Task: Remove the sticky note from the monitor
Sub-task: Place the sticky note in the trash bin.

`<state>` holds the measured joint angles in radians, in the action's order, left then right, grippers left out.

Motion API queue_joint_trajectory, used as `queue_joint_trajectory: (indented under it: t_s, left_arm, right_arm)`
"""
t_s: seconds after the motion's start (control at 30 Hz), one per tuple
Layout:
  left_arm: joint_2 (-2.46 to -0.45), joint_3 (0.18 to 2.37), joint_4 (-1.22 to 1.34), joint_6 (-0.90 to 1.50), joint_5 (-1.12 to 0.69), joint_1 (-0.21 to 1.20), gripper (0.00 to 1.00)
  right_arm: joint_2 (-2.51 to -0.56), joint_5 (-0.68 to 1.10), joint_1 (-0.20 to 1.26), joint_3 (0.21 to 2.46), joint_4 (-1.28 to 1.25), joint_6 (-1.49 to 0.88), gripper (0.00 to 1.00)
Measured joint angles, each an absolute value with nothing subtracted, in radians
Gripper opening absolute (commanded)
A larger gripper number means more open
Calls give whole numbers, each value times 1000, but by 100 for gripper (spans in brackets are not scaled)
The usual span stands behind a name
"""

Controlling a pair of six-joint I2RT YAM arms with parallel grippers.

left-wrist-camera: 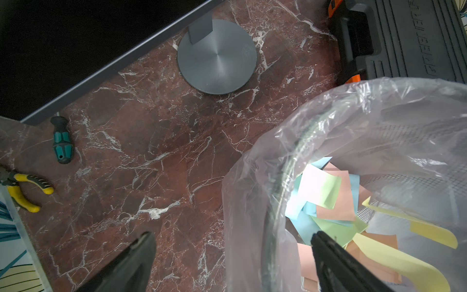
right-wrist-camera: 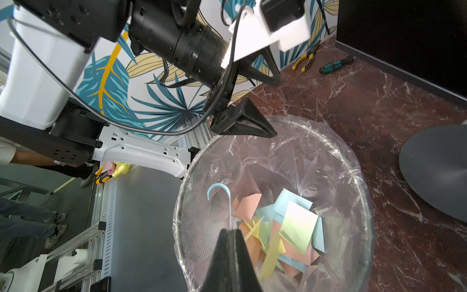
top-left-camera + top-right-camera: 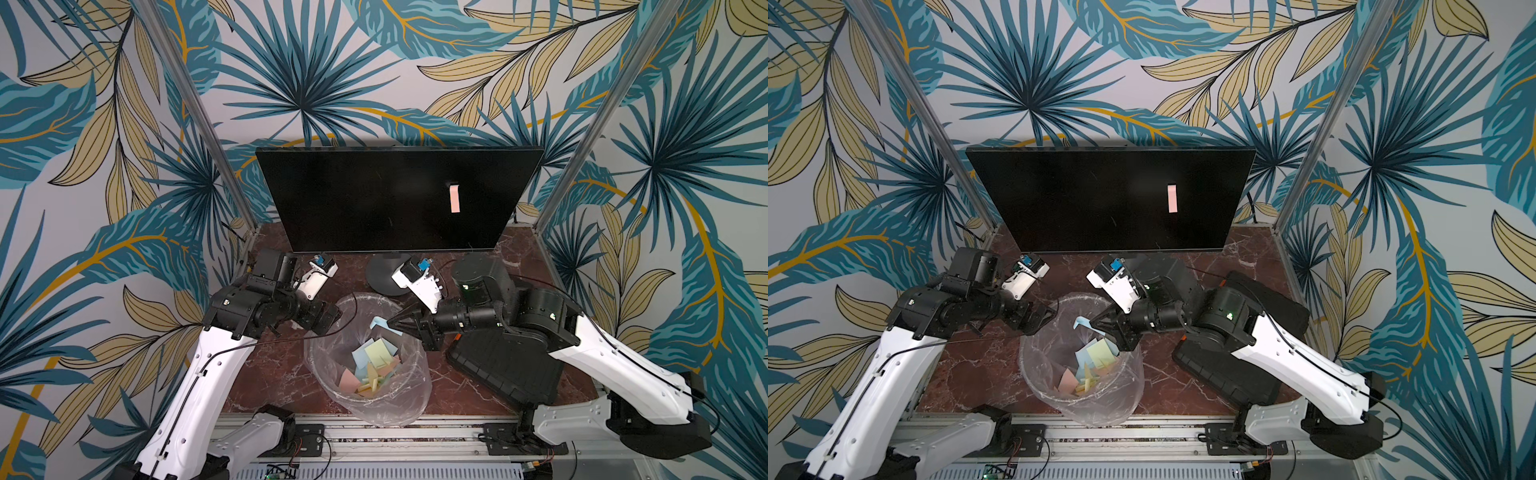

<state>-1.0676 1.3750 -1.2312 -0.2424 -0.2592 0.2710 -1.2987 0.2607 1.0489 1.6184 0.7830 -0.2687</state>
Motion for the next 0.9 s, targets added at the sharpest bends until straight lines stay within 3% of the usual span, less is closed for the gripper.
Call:
queue_joint_trajectory:
  t_s: [0.17, 0.2, 0.27, 0.37, 0.47, 0.7, 0.9]
  left_arm:
    - [-1070, 1375, -1233, -243, -272, 271, 100]
    - [-1073, 1375, -1235, -243, -276, 271, 100]
    - [-1078, 1375, -1242, -243, -283, 271, 100]
    - [-1085, 1375, -1248, -243, -289, 271, 100]
    - [-1090, 1375, -1249, -243, -289, 271, 100]
    - [-1090, 1386, -1262, -262, -308, 271, 100]
    - [-1062, 1391, -1283, -299, -363, 270, 100]
  right_arm:
    - [-1380, 240, 1087, 1623, 802, -249, 0]
    - [-1402, 238, 1095, 1623, 806, -246, 4]
    - [-1449, 232, 1107, 1623, 810, -243, 16]
    - [-1508, 235, 1116, 1623, 814, -231, 50]
    - [-1543, 232, 1125, 1607, 813, -220, 66]
    - [-1535, 225, 1131, 1551, 750, -221, 78]
    - [-1514, 249, 1131, 1542, 648, -237, 79]
